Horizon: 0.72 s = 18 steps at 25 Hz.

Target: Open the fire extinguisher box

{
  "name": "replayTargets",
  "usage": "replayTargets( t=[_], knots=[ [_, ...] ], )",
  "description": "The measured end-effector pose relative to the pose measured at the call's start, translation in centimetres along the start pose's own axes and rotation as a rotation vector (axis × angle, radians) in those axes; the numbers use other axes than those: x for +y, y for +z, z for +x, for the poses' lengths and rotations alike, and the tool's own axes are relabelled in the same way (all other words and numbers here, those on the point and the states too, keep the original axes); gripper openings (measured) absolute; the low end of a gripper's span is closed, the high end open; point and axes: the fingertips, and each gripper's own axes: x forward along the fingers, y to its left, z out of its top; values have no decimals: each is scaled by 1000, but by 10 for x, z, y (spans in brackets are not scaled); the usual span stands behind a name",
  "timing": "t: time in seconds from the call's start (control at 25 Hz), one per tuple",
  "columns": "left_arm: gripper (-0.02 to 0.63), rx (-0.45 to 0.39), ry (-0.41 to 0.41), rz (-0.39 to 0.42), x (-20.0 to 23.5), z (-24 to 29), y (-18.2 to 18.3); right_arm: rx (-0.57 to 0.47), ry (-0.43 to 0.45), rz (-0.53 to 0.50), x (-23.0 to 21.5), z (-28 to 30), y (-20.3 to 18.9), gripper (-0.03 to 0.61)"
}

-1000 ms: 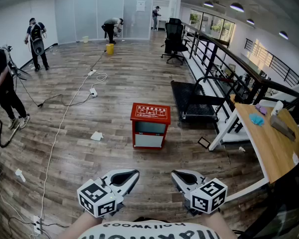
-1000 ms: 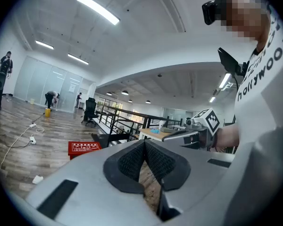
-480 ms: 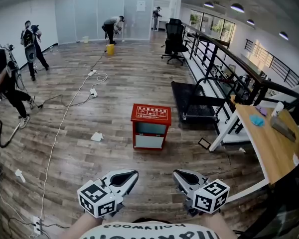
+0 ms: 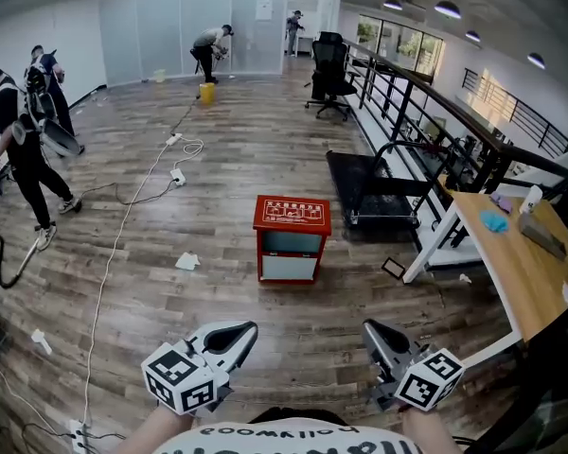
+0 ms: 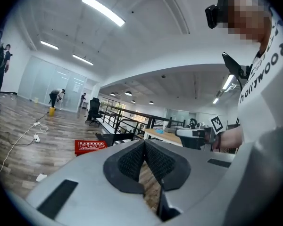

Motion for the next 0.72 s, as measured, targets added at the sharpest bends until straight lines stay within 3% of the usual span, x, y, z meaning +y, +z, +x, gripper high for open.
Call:
replayTargets(
  t=[0.12,0.36,0.56,0.72],
  knots=[
    [6,1,7,-11,13,0,-10,36,-74,-31,-9,-4,-14,11],
    [6,62,-2,-75,29,8,-37,104,-163,43,-36,-1,-37,11],
    [6,101,15,-91,48,25,-44,132,-151,14,-60,25,-30,11],
    [6,133,29,-103,60,44,-51,115,-137,49,-92,34,-18,11]
  ],
)
